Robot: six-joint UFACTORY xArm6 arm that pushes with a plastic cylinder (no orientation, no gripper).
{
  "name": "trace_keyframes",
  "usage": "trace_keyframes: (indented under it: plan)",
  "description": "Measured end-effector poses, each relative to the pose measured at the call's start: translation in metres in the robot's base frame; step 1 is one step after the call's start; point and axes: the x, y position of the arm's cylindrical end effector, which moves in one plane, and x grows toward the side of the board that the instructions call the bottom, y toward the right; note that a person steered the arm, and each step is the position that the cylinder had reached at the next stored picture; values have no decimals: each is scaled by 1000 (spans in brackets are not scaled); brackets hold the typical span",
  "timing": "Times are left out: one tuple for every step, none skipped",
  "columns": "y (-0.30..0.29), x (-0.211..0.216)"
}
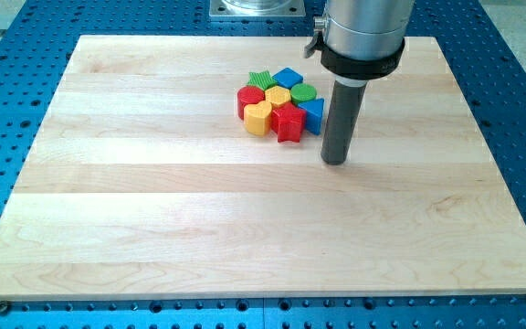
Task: Make a group of red and yellow blocks
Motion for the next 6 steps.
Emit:
trace_keyframes:
  plan:
    - [0, 0]
    - [9, 0]
    - [8, 0]
    - [7, 0]
    - [7, 0]
    - [7, 0]
